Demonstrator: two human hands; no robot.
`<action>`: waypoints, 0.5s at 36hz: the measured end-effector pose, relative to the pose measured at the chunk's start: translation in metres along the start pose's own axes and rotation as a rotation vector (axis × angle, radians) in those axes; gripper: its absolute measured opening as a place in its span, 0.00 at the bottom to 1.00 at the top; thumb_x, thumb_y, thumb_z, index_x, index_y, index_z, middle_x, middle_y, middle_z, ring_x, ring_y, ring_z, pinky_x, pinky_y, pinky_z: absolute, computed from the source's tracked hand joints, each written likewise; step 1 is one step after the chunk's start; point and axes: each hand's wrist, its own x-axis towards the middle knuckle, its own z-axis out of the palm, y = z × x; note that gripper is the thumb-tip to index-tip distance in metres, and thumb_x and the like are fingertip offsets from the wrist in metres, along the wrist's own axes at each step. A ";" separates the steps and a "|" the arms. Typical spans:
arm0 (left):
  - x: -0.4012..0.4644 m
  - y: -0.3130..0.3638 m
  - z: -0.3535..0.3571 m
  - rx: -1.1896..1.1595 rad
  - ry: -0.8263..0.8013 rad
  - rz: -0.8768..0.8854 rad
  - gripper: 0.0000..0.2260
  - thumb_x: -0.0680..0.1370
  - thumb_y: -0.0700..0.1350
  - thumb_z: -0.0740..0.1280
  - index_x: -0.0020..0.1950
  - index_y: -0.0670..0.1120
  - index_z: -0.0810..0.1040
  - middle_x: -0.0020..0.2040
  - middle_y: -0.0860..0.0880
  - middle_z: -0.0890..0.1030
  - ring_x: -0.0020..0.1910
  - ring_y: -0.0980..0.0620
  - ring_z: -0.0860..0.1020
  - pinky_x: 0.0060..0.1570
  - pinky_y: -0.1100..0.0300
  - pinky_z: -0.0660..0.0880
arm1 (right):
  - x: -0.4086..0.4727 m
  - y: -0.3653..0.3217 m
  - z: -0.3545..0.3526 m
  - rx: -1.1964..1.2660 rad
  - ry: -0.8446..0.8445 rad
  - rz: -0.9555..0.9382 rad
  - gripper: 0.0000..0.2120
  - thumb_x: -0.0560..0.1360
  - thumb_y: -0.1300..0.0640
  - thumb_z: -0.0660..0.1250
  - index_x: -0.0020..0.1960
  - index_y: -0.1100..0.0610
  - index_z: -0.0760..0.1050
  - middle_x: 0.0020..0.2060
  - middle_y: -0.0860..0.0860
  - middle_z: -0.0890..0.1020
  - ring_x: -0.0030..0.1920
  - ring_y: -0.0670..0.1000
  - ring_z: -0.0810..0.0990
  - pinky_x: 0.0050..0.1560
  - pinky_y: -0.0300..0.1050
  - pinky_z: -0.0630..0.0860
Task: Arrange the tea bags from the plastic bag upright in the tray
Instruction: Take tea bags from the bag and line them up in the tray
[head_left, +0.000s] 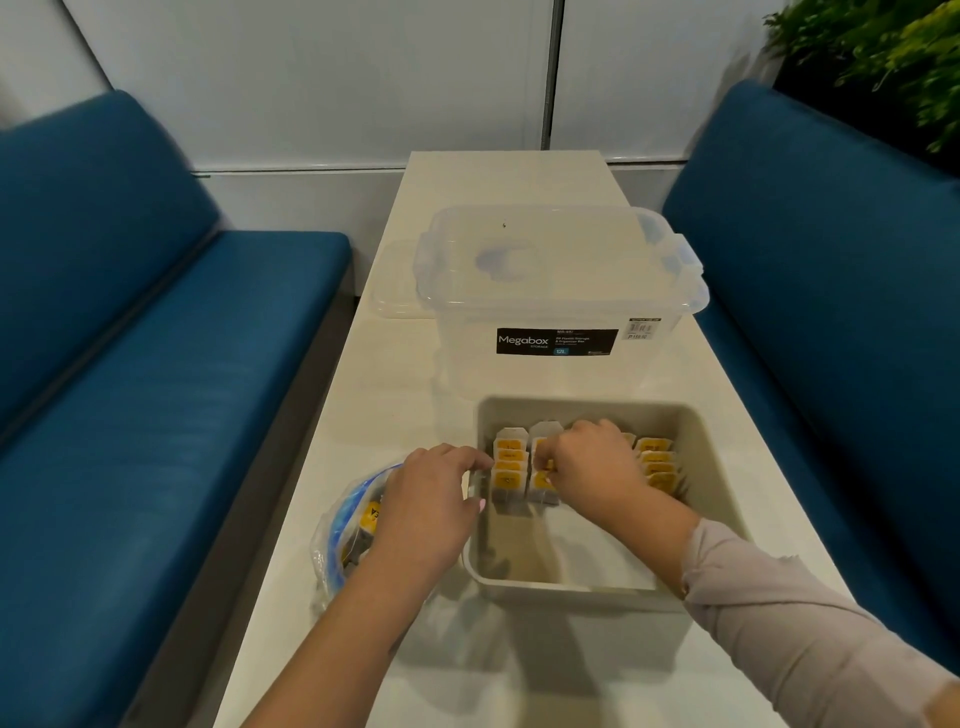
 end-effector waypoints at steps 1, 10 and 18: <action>0.000 0.000 0.000 -0.002 0.000 0.000 0.16 0.75 0.45 0.71 0.60 0.58 0.76 0.59 0.57 0.78 0.57 0.54 0.74 0.59 0.53 0.74 | 0.001 0.000 0.000 0.005 0.007 0.002 0.12 0.78 0.55 0.62 0.58 0.44 0.76 0.49 0.49 0.80 0.52 0.51 0.75 0.52 0.45 0.67; 0.001 -0.002 0.001 -0.013 0.009 0.003 0.15 0.75 0.46 0.70 0.60 0.59 0.76 0.59 0.57 0.77 0.57 0.54 0.74 0.59 0.53 0.74 | -0.001 0.005 0.000 0.044 0.020 0.008 0.11 0.74 0.51 0.68 0.56 0.46 0.75 0.48 0.47 0.79 0.53 0.50 0.74 0.50 0.45 0.64; 0.003 -0.017 -0.018 -0.019 0.119 0.010 0.14 0.77 0.41 0.67 0.59 0.56 0.77 0.58 0.56 0.78 0.57 0.53 0.73 0.60 0.54 0.70 | 0.002 0.006 -0.005 0.123 0.078 0.034 0.09 0.75 0.54 0.65 0.55 0.45 0.75 0.48 0.45 0.81 0.53 0.50 0.76 0.53 0.45 0.65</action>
